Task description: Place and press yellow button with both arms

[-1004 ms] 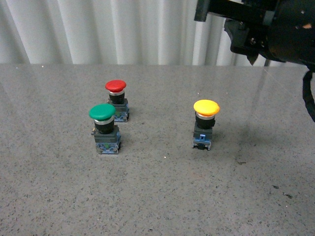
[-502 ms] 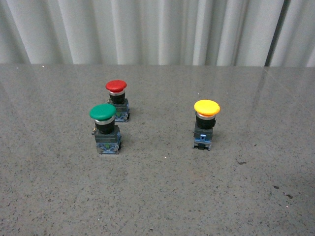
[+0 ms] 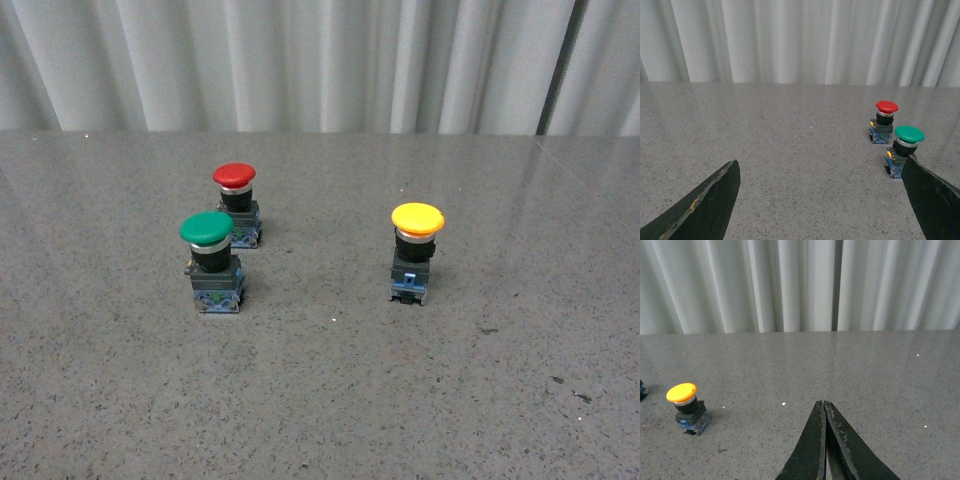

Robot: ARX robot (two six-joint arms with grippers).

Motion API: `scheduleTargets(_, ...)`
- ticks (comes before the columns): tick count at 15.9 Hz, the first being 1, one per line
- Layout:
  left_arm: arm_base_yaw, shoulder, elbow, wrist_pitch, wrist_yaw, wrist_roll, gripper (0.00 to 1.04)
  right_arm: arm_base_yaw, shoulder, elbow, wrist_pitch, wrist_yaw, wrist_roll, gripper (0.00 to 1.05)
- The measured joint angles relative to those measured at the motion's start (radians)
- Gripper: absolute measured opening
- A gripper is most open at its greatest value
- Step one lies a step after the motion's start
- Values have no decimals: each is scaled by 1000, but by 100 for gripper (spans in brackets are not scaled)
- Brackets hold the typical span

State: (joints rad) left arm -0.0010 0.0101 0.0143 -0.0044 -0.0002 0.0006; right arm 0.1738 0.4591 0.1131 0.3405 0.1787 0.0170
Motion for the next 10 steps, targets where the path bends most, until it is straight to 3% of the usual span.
scheduleTargets(4, 0, 0, 0, 0, 0, 0, 98, -60, -83, -42, -42, -65, -5, 2)
scheduleTargets(6, 0, 0, 0, 0, 0, 0, 98, -171, -129, -57, -72, -165, -10, 2)
scheduleTargets(10, 0, 0, 0, 0, 0, 0, 98, -174, -203, -79, -120, -179, -10, 2)
